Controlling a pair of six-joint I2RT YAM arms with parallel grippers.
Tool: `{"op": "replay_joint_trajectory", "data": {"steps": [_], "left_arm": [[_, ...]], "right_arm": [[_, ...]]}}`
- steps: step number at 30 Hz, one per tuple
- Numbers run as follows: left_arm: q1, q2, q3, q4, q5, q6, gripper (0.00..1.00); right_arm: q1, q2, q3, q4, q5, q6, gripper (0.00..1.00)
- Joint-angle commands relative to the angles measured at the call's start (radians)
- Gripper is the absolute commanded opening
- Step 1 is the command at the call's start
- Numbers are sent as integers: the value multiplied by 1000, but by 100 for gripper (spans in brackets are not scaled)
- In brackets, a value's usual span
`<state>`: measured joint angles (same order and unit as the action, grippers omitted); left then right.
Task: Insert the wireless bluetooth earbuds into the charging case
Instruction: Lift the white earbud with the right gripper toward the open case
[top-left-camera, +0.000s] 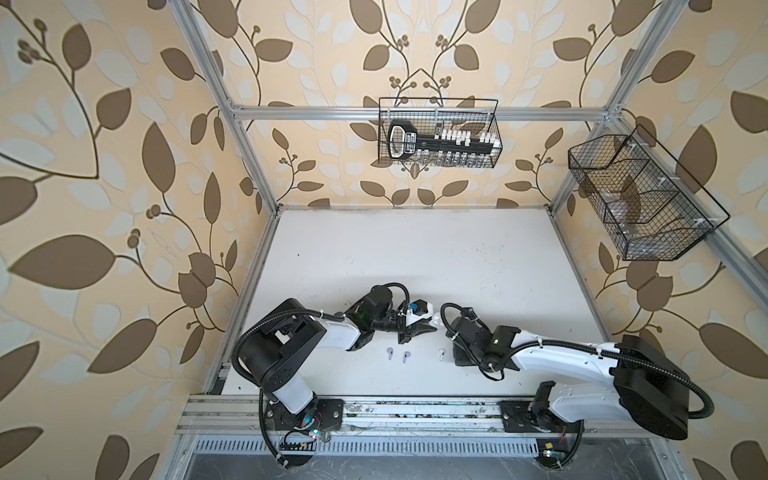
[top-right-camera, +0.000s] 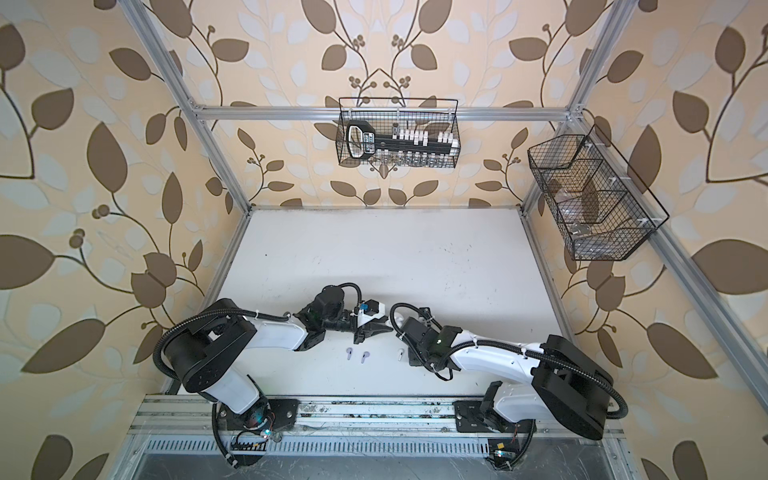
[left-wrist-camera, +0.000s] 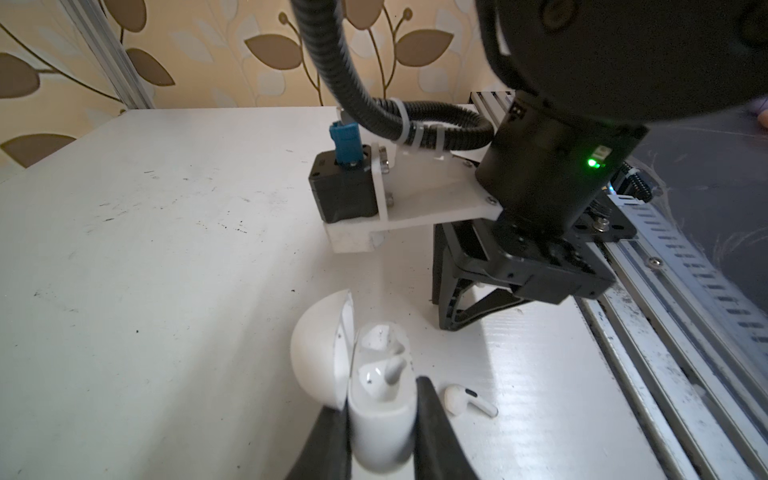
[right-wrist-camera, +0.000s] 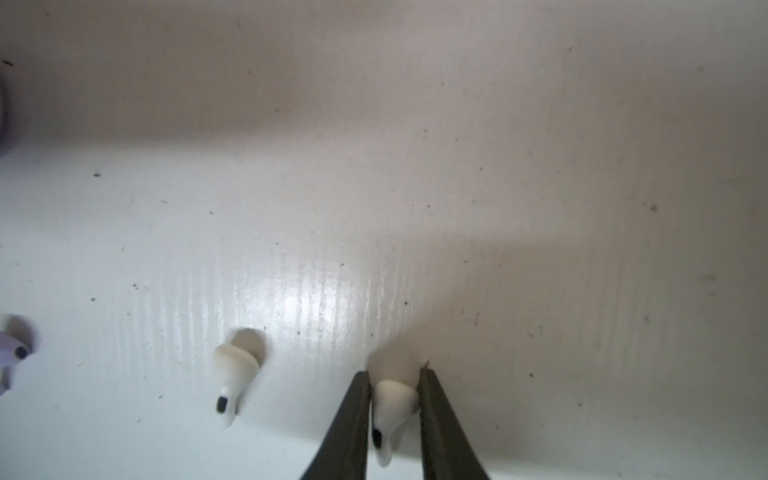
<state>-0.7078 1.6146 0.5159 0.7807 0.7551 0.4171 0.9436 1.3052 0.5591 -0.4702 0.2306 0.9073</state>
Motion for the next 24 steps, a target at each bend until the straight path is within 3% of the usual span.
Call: {"op": "replay_joint_trajectory", "data": {"steps": [1,12,24], "left_arm": [[-7,-7,19,19,13,15,0],[-7,-7,27,12,9,-4,0],[-7,1,67,14,58,-139,0]], "right_arm": [[9,33,-4,-47,-13,7,20],[18,2,11,-44,4,2,15],[20,-304,17,5,152,8,15]]}}
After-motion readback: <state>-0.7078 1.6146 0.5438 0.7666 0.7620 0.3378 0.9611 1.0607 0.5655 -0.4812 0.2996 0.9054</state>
